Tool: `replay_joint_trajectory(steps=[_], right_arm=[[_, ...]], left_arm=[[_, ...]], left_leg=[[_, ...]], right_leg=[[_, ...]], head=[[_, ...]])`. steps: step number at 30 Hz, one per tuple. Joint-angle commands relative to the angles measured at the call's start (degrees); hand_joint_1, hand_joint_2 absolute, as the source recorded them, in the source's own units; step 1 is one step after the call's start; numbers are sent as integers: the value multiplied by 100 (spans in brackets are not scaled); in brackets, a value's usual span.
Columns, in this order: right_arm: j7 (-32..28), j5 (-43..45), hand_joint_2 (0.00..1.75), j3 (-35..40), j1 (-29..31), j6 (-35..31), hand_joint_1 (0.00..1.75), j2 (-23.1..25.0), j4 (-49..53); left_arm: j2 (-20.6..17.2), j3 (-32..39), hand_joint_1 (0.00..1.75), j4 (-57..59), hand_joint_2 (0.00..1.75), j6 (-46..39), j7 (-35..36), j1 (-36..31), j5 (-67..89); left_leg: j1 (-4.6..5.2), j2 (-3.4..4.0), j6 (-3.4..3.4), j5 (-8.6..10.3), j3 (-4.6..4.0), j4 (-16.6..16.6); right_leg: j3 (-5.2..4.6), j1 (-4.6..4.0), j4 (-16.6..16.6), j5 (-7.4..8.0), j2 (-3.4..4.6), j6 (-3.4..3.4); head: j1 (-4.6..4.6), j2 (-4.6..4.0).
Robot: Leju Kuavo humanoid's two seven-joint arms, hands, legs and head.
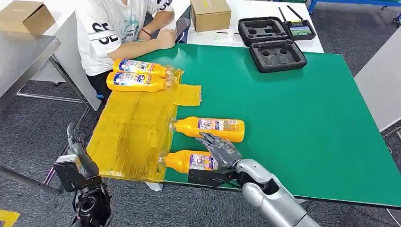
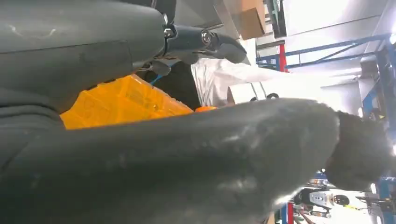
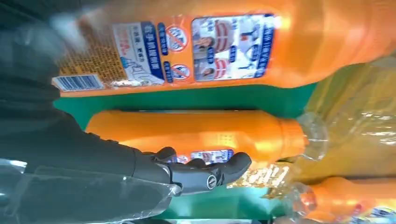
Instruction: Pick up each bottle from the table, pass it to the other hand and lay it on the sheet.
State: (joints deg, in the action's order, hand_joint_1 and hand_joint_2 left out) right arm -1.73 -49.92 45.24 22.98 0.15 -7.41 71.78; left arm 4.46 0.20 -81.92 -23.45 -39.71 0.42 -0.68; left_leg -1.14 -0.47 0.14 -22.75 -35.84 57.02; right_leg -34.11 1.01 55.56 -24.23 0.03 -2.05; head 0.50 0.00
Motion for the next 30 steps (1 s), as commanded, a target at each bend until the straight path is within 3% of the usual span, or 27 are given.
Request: replay_joint_trajectory(steps=[1, 17, 24, 25, 26, 27, 28, 30], right_arm=[[-206, 104, 175, 165, 113, -39, 0, -198, -746], [-260, 341, 175, 290, 156, 143, 0, -242, -756], [-190, 392, 175, 275, -145, 193, 0, -433, -677], [-187, 392, 175, 263, -158, 192, 9, -453, -668], [-192, 392, 175, 262, -174, 193, 58, -468, -669], [-196, 391, 175, 257, -181, 194, 136, -484, -660], [-197, 390, 175, 256, -186, 194, 169, -495, -663], [-193, 390, 175, 246, -196, 196, 175, -510, -656]], left_arm=[[75, 135, 0, -105, 0, 29, 25, 203, -11], [63, 124, 0, -75, 0, -5, 31, 165, -24], [37, 84, 0, -61, 0, -16, 35, 212, -51], [35, 88, 0, -60, 0, -20, 36, 224, -59], [36, 90, 0, -58, 0, -21, 36, 237, -63], [38, 93, 0, -60, 0, -22, 36, 243, -69], [40, 92, 0, -59, 0, -22, 36, 245, -69], [46, 91, 0, -72, 0, -24, 35, 259, -72]], left_leg=[[-1, 2, 5, -10, 29, -5], [0, 3, 4, -8, 20, -2], [0, -5, 3, -3, 16, -5], [-3, -7, 6, -11, 35, -6], [-2, -6, 5, -9, 30, -6], [-1, -6, 4, -5, 20, -5], [-1, -6, 6, -12, 37, -5], [-2, -5, 4, -5, 22, -5]], right_leg=[[31, -4, -9, -8, -2, 7], [20, -2, -5, -7, 0, 7], [19, -2, -8, -5, -8, 5], [39, -5, -12, -12, -12, 9], [33, -4, -10, -10, -11, 7], [23, -3, -9, -6, -9, 5], [40, -4, -11, -13, -11, 9], [24, -3, -9, -6, -9, 5]], head=[[0, 0], [0, 0], [0, 0], [0, 0], [0, 0], [0, 0], [0, 0], [2, 0]])
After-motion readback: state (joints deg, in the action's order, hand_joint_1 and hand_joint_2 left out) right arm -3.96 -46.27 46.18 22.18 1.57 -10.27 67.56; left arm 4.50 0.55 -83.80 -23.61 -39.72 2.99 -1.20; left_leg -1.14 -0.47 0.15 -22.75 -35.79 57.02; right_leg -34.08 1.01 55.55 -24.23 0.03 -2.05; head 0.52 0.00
